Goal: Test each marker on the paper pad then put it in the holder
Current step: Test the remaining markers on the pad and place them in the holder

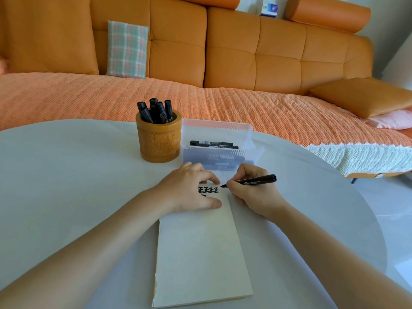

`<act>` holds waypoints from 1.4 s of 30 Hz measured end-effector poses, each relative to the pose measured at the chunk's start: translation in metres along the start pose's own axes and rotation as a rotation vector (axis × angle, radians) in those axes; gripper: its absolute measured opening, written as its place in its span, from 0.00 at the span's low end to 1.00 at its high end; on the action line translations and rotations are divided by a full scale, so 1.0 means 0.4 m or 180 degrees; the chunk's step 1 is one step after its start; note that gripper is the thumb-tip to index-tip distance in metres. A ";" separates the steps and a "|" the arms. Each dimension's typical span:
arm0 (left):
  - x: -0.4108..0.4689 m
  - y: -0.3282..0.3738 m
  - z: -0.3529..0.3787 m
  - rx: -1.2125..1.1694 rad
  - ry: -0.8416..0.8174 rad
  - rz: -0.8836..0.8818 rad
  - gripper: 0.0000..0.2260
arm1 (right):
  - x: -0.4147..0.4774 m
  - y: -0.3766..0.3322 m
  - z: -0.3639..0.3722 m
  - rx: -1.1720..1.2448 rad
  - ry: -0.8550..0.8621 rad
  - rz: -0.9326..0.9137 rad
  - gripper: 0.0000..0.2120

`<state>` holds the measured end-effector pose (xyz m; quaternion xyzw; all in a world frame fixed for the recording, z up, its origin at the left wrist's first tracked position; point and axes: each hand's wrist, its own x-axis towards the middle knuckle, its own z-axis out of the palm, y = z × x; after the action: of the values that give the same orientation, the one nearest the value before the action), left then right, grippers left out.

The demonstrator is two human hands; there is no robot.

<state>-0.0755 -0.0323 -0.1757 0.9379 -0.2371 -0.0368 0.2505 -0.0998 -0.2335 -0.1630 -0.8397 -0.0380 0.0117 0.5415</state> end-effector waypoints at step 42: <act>-0.004 0.016 -0.009 0.0039 -0.0163 -0.0214 0.26 | 0.001 0.009 -0.003 -0.0158 -0.0248 -0.0233 0.12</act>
<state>-0.0791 -0.0347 -0.1697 0.9456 -0.2120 -0.0677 0.2372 -0.0990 -0.2360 -0.1656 -0.8499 -0.0900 0.0235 0.5187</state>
